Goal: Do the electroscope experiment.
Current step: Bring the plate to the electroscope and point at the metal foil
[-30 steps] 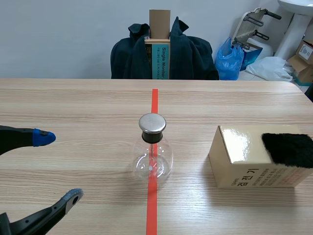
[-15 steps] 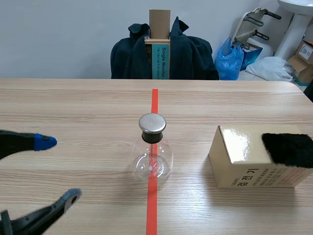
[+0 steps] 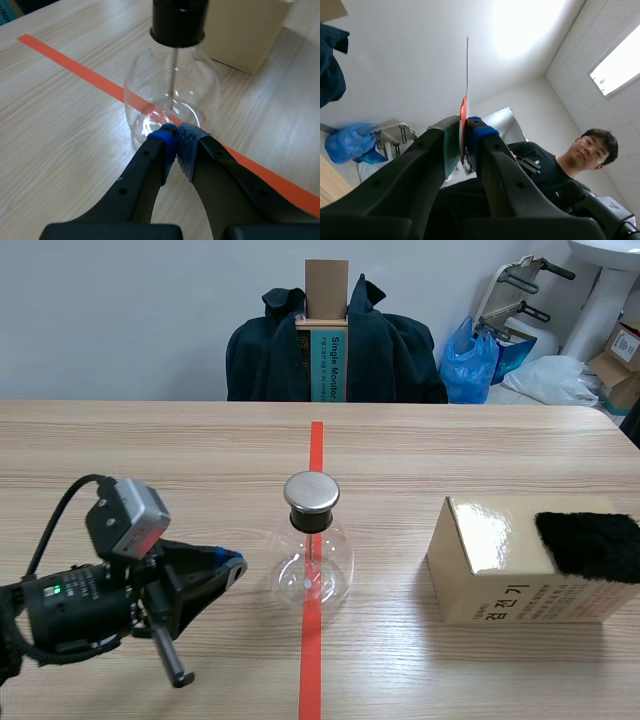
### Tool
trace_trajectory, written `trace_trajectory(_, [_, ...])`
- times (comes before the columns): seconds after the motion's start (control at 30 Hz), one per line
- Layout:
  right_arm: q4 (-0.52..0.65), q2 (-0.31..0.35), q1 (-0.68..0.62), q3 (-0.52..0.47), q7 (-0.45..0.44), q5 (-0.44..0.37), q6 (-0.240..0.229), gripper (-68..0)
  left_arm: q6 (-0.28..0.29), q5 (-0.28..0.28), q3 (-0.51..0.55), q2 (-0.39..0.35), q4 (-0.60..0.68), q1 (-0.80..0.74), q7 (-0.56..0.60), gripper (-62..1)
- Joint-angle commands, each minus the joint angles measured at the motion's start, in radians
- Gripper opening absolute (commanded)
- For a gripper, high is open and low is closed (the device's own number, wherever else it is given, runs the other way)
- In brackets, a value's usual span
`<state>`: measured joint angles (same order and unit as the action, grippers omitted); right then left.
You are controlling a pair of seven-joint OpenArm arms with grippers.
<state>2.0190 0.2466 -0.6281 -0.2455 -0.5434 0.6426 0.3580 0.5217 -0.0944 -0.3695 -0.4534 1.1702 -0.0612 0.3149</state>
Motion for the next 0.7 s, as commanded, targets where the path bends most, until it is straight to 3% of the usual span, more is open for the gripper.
trace_trajectory(0.0, [0.016,0.011,0.021,0.015,0.0,-0.007,0.011,-66.7,-0.008,-0.013,0.0,0.005,0.01,0.011,0.016,-59.3])
trace_trajectory(0.3, [0.016,0.011,0.067,0.132,0.006,0.019,0.011,-66.7,-0.015,-0.013,-0.036,0.03,-0.066,0.048,0.029,-59.3])
trace_trajectory(0.67, [-0.012,0.011,0.108,0.316,0.098,0.135,0.011,-66.7,-0.038,-0.013,-0.036,0.04,-0.076,0.047,0.029,-59.3])
